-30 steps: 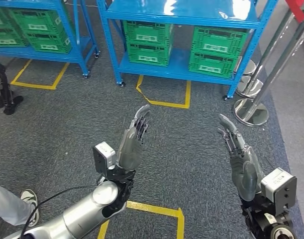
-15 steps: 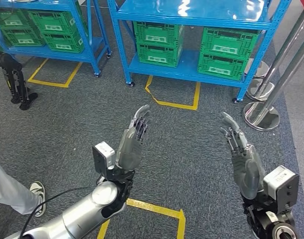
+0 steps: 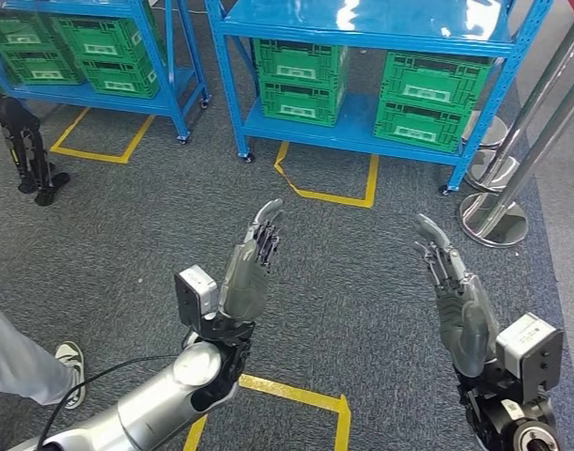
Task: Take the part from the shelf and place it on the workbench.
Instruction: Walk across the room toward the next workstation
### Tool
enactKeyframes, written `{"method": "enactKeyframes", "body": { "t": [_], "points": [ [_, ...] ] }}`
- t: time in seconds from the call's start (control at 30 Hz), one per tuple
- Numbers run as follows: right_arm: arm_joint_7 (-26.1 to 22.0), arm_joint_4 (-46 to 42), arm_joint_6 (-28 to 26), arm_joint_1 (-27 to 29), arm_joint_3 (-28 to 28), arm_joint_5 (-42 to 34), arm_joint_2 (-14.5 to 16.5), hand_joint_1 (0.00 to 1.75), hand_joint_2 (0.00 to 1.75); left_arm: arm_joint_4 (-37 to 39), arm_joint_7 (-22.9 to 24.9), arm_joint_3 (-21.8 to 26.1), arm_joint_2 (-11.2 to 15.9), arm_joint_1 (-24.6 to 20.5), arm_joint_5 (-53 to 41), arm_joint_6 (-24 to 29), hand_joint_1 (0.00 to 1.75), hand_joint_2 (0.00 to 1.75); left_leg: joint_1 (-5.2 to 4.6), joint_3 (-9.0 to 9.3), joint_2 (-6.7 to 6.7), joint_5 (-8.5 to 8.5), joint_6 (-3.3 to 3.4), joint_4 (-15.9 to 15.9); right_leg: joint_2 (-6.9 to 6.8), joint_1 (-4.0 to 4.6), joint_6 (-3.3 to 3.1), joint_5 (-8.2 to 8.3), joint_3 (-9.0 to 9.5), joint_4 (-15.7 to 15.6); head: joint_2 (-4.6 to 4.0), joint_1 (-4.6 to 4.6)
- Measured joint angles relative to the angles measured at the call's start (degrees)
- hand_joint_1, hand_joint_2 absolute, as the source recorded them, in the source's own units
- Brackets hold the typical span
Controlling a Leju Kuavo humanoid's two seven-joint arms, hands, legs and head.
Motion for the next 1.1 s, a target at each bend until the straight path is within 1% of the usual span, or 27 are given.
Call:
{"method": "enactKeyframes", "body": {
  "t": [0.1, 0.17, 0.23, 0.27, 0.3, 0.37, 0.4, 0.43, 0.47, 0.5, 0.53, 0.57, 0.6, 0.63, 0.7, 0.73, 0.77, 0.8, 0.83, 0.87, 0.9, 0.93, 0.97, 1.0, 1.03, 1.07, 1.1],
  "points": [
    [-0.29, 0.18, 0.59, -0.01, 0.02, -0.01, 0.00, 0.00, 0.00, 0.00, 0.11, 0.00, 0.14, 0.02, -0.25, 0.38, 0.00, 0.00, -0.15, -0.13, 0.00, -0.33, 0.51, 0.34, -0.02, -0.12, 0.43, -0.16, 0.11, -0.09, 0.00, 0.01],
    [-0.36, 0.22, 0.73, -0.02, 0.01, -0.02, 0.01, 0.00, 0.00, -0.01, 0.11, 0.00, 0.21, 0.04, -0.33, 0.45, 0.00, 0.00, -0.28, -0.04, 0.01, -0.50, 0.93, 0.03, -0.04, -0.26, 0.90, 0.10, 0.42, -0.11, 0.00, 0.00],
    [-0.39, 0.31, 0.81, -0.05, -0.01, -0.04, 0.02, 0.00, 0.00, -0.06, 0.12, 0.00, 0.23, 0.11, -0.34, 0.46, 0.00, 0.00, -0.13, 0.86, -0.01, -1.04, 1.64, -0.88, -0.19, -0.32, 1.53, 0.32, 0.54, 0.65, 0.00, 0.02],
    [-0.43, 0.36, 0.83, -0.08, -0.02, -0.06, 0.02, 0.00, 0.00, -0.10, 0.13, 0.00, 0.23, 0.15, -0.35, 0.46, 0.00, 0.00, 0.00, 1.59, 0.02, -1.40, 2.04, -1.26, -0.35, -0.32, 1.82, -0.03, 0.05, 1.87, 0.00, 0.15],
    [-0.46, 0.40, 0.83, -0.11, -0.04, -0.08, 0.02, 0.00, 0.00, -0.13, 0.13, 0.00, 0.23, 0.18, -0.36, 0.47, 0.00, 0.00, 0.09, 2.36, 0.06, -1.80, 2.37, -1.48, -0.51, -0.34, 2.04, -0.99, -1.05, 3.99, 0.00, 0.39],
    [-0.51, 0.46, 0.81, 0.00, -0.05, -0.11, 0.03, 0.00, 0.00, -0.15, 0.16, 0.00, 0.20, 0.30, -0.39, 0.48, 0.00, 0.00, 0.11, 3.49, 0.18, -2.44, 2.64, -1.53, -0.73, -0.48, 2.40, -3.88, -5.22, 11.15, 0.00, 0.91],
    [-0.50, 0.50, 0.80, 0.15, -0.04, -0.13, 0.03, 0.00, 0.00, -0.15, 0.19, 0.00, 0.19, 0.41, -0.40, 0.48, 0.00, 0.00, 0.12, 3.94, 0.21, -2.82, 2.61, -1.52, -0.78, -0.60, 2.62, -5.02, -7.54, 14.73, 0.00, 1.06],
    [-0.49, 0.55, 0.80, 0.30, -0.02, -0.15, 0.04, 0.00, 0.00, -0.15, 0.23, 0.00, 0.18, 0.55, -0.42, 0.48, 0.00, 0.00, 0.18, 4.45, 0.18, -3.23, 2.49, -1.51, -0.83, -0.76, 2.84, -5.33, -9.22, 16.80, 0.00, 1.09],
    [-0.49, 0.60, 0.79, 0.41, -0.01, -0.16, 0.04, 0.00, 0.00, -0.15, 0.28, 0.00, 0.18, 0.68, -0.43, 0.48, 0.00, 0.00, 0.28, 5.06, 0.13, -3.65, 2.27, -1.48, -0.89, -0.94, 3.09, -4.64, -9.80, 16.66, 0.00, 1.09],
    [-0.49, 0.64, 0.78, 0.46, -0.01, -0.17, 0.04, 0.00, 0.00, -0.15, 0.32, 0.00, 0.18, 0.79, -0.44, 0.48, 0.00, 0.00, 0.45, 5.84, 0.07, -4.17, 1.92, -1.44, -0.94, -1.17, 3.32, -2.97, -9.20, 14.23, 0.00, 1.09],
    [-0.49, 0.68, 0.77, 0.49, -0.01, -0.17, 0.04, 0.00, 0.00, -0.15, 0.34, 0.00, 0.17, 0.86, -0.45, 0.48, 0.00, 0.00, 0.59, 6.64, 0.01, -4.78, 1.49, -1.39, -0.95, -1.43, 3.62, -0.54, -7.78, 10.24, 0.00, 1.10],
    [-0.49, 0.74, 0.76, 0.50, -0.01, -0.17, 0.04, 0.00, 0.00, -0.15, 0.36, 0.00, 0.17, 0.87, -0.46, 0.48, 0.00, 0.00, 0.69, 7.41, -0.06, -5.47, 0.98, -1.27, -0.84, -1.64, 3.87, 1.52, -6.36, 6.14, 0.00, 1.29],
    [-0.47, 0.80, 0.76, 0.53, -0.01, -0.18, 0.04, 0.00, 0.00, -0.17, 0.40, 0.00, 0.16, 0.84, -0.48, 0.49, 0.00, 0.00, 0.74, 7.85, -0.12, -6.06, 0.54, -1.28, -0.72, -1.69, 3.66, 2.50, -5.17, 2.96, 0.00, 1.52],
    [-0.45, 0.85, 0.75, 0.59, -0.01, -0.20, 0.04, 0.00, 0.00, -0.20, 0.44, 0.00, 0.15, 0.80, -0.48, 0.49, 0.00, 0.00, 0.73, 8.06, -0.17, -6.56, 0.12, -1.46, -0.58, -1.63, 3.21, 2.93, -4.43, 1.17, 0.00, 1.62],
    [-0.46, 0.88, 0.78, 0.66, -0.01, -0.23, 0.06, 0.00, 0.00, -0.31, 0.51, -0.01, 0.13, 0.75, -0.49, 0.49, 0.00, 0.00, 0.75, 8.28, -0.24, -6.63, -0.62, -1.35, -0.53, -1.34, 1.58, 2.00, -3.55, 0.52, 0.00, 1.59],
    [-0.50, 0.86, 0.79, 0.71, -0.04, -0.24, 0.07, 0.00, 0.00, -0.36, 0.51, -0.01, 0.13, 0.75, -0.49, 0.48, 0.00, 0.00, 0.80, 7.93, 0.09, -6.18, -0.95, -0.11, -0.57, -1.27, 0.95, 1.91, -2.84, 0.40, 0.00, 1.40],
    [-0.54, 0.85, 0.80, 0.70, -0.07, -0.23, 0.08, 0.00, 0.00, -0.41, 0.49, -0.01, 0.14, 0.72, -0.50, 0.48, 0.00, 0.00, 0.83, 6.76, 0.70, -5.20, -1.18, 2.59, -0.68, -1.22, 0.39, 1.46, -1.98, 0.26, 0.00, 1.27],
    [-0.57, 0.84, 0.84, 0.70, -0.10, -0.23, 0.08, 0.00, 0.00, -0.45, 0.48, -0.01, 0.15, 0.66, -0.50, 0.48, 0.00, 0.00, 0.85, 4.54, 1.40, -4.26, -1.30, 6.30, -0.78, -1.13, -0.03, 0.87, -0.90, 0.10, 0.00, 1.08],
    [-0.59, 0.84, 0.86, 0.73, -0.11, -0.23, 0.09, 0.00, 0.00, -0.48, 0.46, -0.02, 0.15, 0.66, -0.50, 0.48, 0.00, 0.00, 0.83, 1.41, 2.12, -3.72, -1.42, 10.75, -0.94, -0.99, -0.32, 0.14, 0.19, -0.17, 0.00, 0.83],
    [-0.61, 0.85, 0.89, 0.73, -0.10, -0.23, 0.09, 0.00, 0.00, -0.50, 0.45, -0.02, 0.16, 0.70, -0.50, 0.48, 0.00, 0.00, 0.79, -1.96, 2.52, -4.30, -1.47, 14.65, -1.09, -0.82, -0.51, -0.67, 1.40, -0.46, 0.00, 0.58],
    [-0.61, 0.86, 0.92, 0.75, -0.09, -0.23, 0.09, 0.00, 0.00, -0.49, 0.45, -0.02, 0.17, 0.80, -0.50, 0.48, 0.00, 0.00, 0.75, -5.00, 2.64, -6.11, -1.41, 17.23, -1.19, -0.64, -0.63, -1.50, 2.72, -0.82, 0.00, 0.38],
    [-0.60, 0.87, 0.92, 0.78, -0.08, -0.23, 0.09, 0.00, 0.00, -0.49, 0.45, -0.02, 0.20, 0.92, -0.50, 0.48, 0.00, 0.00, 0.71, -7.41, 2.67, -8.57, -1.23, 18.24, -1.26, -0.45, -0.71, -2.39, 4.21, -1.20, 0.00, 0.22],
    [-0.59, 0.89, 0.92, 0.78, -0.08, -0.23, 0.09, 0.00, 0.00, -0.48, 0.45, -0.02, 0.23, 1.01, -0.51, 0.48, 0.00, 0.00, 0.64, -8.99, 2.67, -10.74, -0.90, 17.52, -1.30, -0.29, -0.79, -3.35, 5.82, -1.61, 0.00, 0.10],
    [-0.58, 0.91, 0.95, 0.78, -0.08, -0.23, 0.09, 0.00, 0.00, -0.48, 0.44, -0.02, 0.27, 1.06, -0.52, 0.48, 0.00, 0.00, 0.52, -9.76, 2.67, -11.58, -0.46, 15.36, -1.34, -0.16, -0.83, -4.32, 7.33, -2.00, 0.00, 0.01],
    [-0.58, 0.92, 0.97, 0.77, -0.09, -0.24, 0.10, 0.00, 0.00, -0.48, 0.44, -0.02, 0.31, 1.09, -0.54, 0.49, 0.00, 0.00, 0.34, -9.83, 2.71, -10.02, 0.02, 11.85, -1.41, -0.08, -0.85, -5.36, 8.88, -2.41, 0.00, -0.06],
    [-0.57, 0.92, 1.02, 0.74, -0.09, -0.24, 0.12, 0.00, 0.00, -0.49, 0.43, -0.02, 0.33, 1.11, -0.58, 0.51, 0.00, 0.00, 0.09, -9.38, 2.94, -5.80, 0.49, 7.52, -1.47, -0.05, -0.84, -6.35, 10.24, -2.84, 0.00, -0.11],
    [-0.56, 0.93, 1.06, 0.73, -0.10, -0.24, 0.16, 0.00, 0.00, -0.49, 0.40, -0.02, 0.38, 1.10, -0.62, 0.55, 0.00, 0.00, -0.25, -8.63, 3.17, -1.21, 0.75, 3.82, -1.36, 0.02, -0.74, -7.37, 11.42, -3.33, 0.00, -0.11]
  ]
}}
